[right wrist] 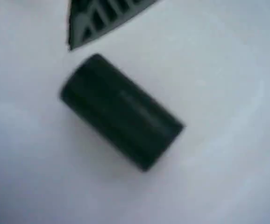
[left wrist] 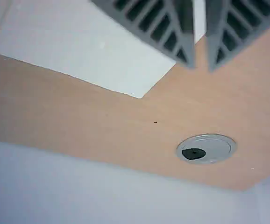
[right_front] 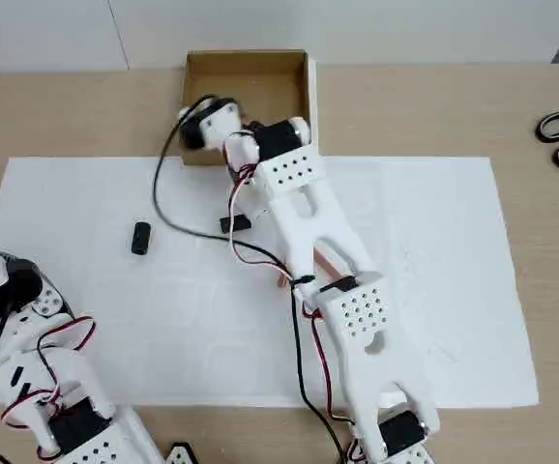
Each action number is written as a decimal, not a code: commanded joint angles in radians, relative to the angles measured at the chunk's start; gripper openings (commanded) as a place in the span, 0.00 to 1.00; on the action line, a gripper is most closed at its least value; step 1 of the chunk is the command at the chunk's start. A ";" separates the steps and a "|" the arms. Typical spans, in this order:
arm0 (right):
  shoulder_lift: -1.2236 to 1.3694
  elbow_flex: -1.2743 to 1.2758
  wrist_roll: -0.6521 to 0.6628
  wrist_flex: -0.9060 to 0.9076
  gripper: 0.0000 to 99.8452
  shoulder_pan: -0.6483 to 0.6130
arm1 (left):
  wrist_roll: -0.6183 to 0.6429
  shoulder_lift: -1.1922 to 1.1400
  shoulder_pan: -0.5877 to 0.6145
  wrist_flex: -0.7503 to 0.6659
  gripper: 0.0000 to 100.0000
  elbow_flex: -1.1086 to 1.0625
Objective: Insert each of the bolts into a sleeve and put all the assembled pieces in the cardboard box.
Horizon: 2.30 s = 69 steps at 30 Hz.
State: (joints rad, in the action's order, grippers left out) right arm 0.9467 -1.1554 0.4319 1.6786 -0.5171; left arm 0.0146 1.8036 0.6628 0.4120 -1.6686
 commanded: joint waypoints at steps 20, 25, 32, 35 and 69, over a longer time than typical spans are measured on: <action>-0.077 0.078 0.279 0.002 0.20 -0.111 | -0.002 0.015 0.000 0.005 0.01 0.005; -0.013 0.080 0.281 -0.010 0.20 -0.094 | -0.002 0.015 0.000 0.005 0.01 0.005; 0.096 0.072 0.279 -0.018 0.20 -0.110 | -0.002 0.015 0.000 0.002 0.01 0.008; 0.097 0.072 0.278 -0.019 0.20 -0.114 | -0.002 0.015 0.000 0.002 0.01 0.008; -0.484 0.230 0.160 0.018 0.00 -0.035 | -0.002 0.015 0.000 0.002 0.01 0.012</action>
State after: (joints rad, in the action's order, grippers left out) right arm 0.6260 -0.9805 0.6114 1.6817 -0.5923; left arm 0.0146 1.8036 0.6628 0.4120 -1.6686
